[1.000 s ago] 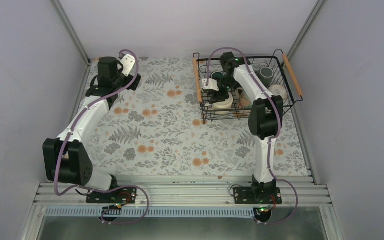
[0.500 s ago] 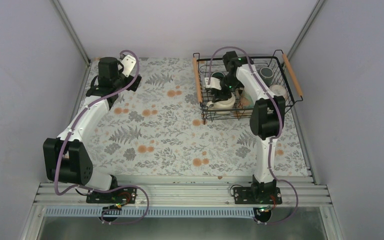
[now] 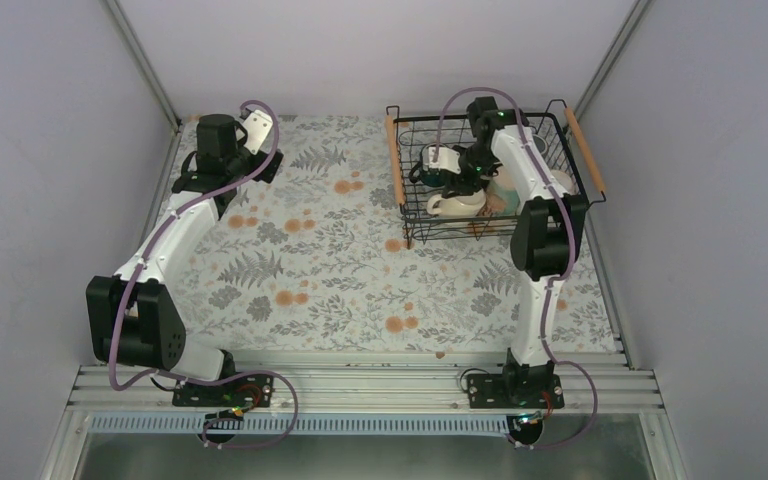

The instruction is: Unload the cups from the dish rack

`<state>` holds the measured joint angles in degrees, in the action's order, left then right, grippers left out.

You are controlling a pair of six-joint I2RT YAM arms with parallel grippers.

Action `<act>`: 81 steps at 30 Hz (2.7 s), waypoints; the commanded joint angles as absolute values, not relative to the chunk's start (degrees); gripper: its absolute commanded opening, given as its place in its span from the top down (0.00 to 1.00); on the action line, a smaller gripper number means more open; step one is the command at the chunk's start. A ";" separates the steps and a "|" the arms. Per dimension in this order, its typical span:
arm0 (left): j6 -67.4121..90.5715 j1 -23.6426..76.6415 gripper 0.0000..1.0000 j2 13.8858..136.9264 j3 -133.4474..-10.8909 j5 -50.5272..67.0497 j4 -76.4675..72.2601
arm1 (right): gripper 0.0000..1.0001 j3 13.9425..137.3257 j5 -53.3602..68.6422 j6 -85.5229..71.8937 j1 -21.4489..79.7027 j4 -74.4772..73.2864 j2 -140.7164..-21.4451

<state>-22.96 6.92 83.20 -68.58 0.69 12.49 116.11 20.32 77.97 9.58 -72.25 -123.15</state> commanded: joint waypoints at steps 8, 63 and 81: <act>-23.82 7.03 0.00 82.21 -69.15 1.45 12.34 | 0.55 114.85 18.09 84.29 9.21 -70.23 -123.29; -19.29 12.74 0.00 92.08 -94.24 30.85 20.72 | 0.96 119.27 29.81 58.04 10.20 -55.81 -105.11; -10.16 19.64 0.00 106.77 -111.38 65.85 27.38 | 0.97 101.85 51.30 24.95 10.06 -17.23 -89.48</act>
<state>-12.05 16.86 104.90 -106.83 58.06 25.19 103.53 44.71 32.45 9.74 -31.40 -90.94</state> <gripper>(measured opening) 0.999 0.163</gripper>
